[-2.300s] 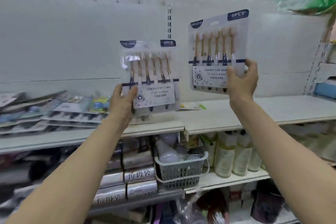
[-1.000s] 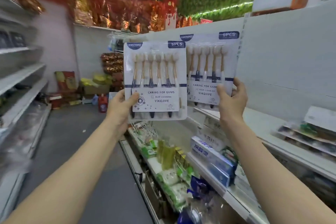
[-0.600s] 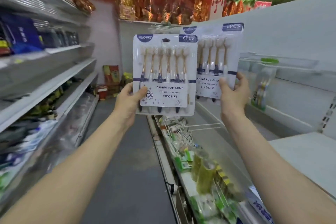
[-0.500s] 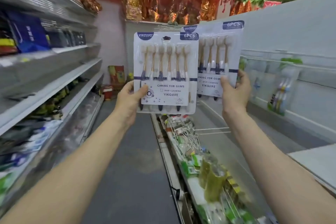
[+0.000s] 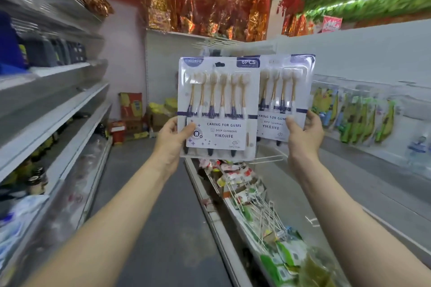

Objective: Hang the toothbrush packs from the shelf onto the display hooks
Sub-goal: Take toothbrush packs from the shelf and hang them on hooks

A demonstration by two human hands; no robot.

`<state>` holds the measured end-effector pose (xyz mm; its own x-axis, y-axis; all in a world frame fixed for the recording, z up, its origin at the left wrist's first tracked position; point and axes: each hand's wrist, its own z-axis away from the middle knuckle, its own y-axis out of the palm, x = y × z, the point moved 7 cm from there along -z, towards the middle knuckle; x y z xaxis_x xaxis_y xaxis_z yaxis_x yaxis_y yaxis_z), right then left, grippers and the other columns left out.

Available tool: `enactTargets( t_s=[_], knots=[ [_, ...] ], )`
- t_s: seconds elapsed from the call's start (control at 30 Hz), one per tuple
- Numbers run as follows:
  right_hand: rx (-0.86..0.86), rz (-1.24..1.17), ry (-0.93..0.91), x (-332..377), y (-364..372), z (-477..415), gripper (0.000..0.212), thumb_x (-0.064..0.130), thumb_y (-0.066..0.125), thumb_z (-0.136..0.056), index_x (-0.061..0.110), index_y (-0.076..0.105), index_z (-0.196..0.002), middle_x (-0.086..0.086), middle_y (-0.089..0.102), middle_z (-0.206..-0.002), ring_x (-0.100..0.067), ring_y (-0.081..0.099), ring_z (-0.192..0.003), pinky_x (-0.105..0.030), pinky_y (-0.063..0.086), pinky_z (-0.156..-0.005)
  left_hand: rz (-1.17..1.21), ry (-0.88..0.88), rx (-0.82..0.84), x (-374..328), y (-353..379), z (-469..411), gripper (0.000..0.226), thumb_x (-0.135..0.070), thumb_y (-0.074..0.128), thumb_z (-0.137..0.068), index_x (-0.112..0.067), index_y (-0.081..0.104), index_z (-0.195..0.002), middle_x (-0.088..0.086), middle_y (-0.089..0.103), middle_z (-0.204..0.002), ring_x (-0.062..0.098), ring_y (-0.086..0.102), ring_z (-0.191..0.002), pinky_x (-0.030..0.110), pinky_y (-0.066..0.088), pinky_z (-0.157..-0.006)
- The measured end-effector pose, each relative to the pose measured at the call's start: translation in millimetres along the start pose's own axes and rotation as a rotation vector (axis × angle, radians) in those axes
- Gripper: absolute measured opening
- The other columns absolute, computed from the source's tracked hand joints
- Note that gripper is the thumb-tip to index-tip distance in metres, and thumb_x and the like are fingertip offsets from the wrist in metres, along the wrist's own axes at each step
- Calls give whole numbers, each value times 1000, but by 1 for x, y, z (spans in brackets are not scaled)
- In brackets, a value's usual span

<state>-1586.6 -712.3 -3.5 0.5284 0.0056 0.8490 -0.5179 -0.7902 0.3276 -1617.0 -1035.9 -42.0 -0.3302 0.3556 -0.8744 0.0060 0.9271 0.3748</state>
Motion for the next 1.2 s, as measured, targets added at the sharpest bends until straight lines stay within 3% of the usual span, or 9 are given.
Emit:
enactTargets(
  t_s=[0.07,0.2,0.43,0.67,0.8,0.87,0.97,1.1,1.2],
  knots=[
    [-35,16,5,-16,29,-12,36,7,68,-92,26,53,-118,1,66,-115,-11,67,-100,-19,56,-80,11,-15,25,3,-14,-43,22,-6,68,-89,-17,62,-106,9,74,-105,25,70,-96,40,56,-86],
    [-88,64,1,-51,76,-38,28,5,69,-90,28,53,-98,-10,69,-115,-18,70,-98,-23,58,-78,52,-41,54,30,-35,-114,20,-4,68,-89,-18,62,-103,6,74,-102,20,70,-93,44,54,-94],
    [-146,101,-50,-134,155,-102,33,1,68,-89,10,57,-119,-4,67,-110,-1,64,-86,-9,50,-66,85,-64,115,92,-64,-243,19,-3,66,-90,-17,62,-102,7,73,-102,24,69,-96,53,49,-102],
    [-183,108,6,-221,246,-195,34,10,71,-89,18,55,-118,-5,67,-114,-18,67,-99,-31,57,-85,79,-66,225,127,-68,-409,28,-15,73,-77,-18,63,-103,4,76,-95,22,70,-92,56,46,-103],
    [-228,182,-15,-250,291,-240,44,11,70,-90,12,52,-130,-2,59,-118,-12,59,-97,-23,47,-84,62,-80,279,157,-76,-492,34,-23,78,-73,-21,65,-104,10,74,-108,29,67,-103,60,43,-105],
    [-237,208,-11,-270,306,-258,45,12,70,-90,11,52,-131,-1,60,-117,-10,58,-94,-23,47,-84,70,-99,298,176,-80,-528,36,-29,86,-71,-24,67,-102,11,73,-113,32,66,-110,58,42,-106],
    [-277,269,-5,-299,323,-278,47,19,73,-85,12,56,-128,-4,64,-118,-19,63,-103,-40,53,-96,92,-122,344,204,-76,-581,36,-32,88,-69,-29,69,-99,12,71,-116,31,64,-113,51,46,-104],
    [-370,312,0,-344,329,-305,67,40,74,-68,13,57,-128,-10,66,-122,-29,64,-113,-53,51,-100,137,-168,453,238,-50,-645,30,-17,73,-79,-17,62,-106,1,75,-99,21,68,-98,28,56,-79],
    [-478,313,0,-359,335,-314,55,25,76,-79,13,57,-129,-12,66,-123,-29,64,-112,-52,52,-100,158,-194,562,256,-29,-689,39,-20,75,-73,-16,62,-110,2,75,-101,19,68,-97,33,53,-87]
  ],
)
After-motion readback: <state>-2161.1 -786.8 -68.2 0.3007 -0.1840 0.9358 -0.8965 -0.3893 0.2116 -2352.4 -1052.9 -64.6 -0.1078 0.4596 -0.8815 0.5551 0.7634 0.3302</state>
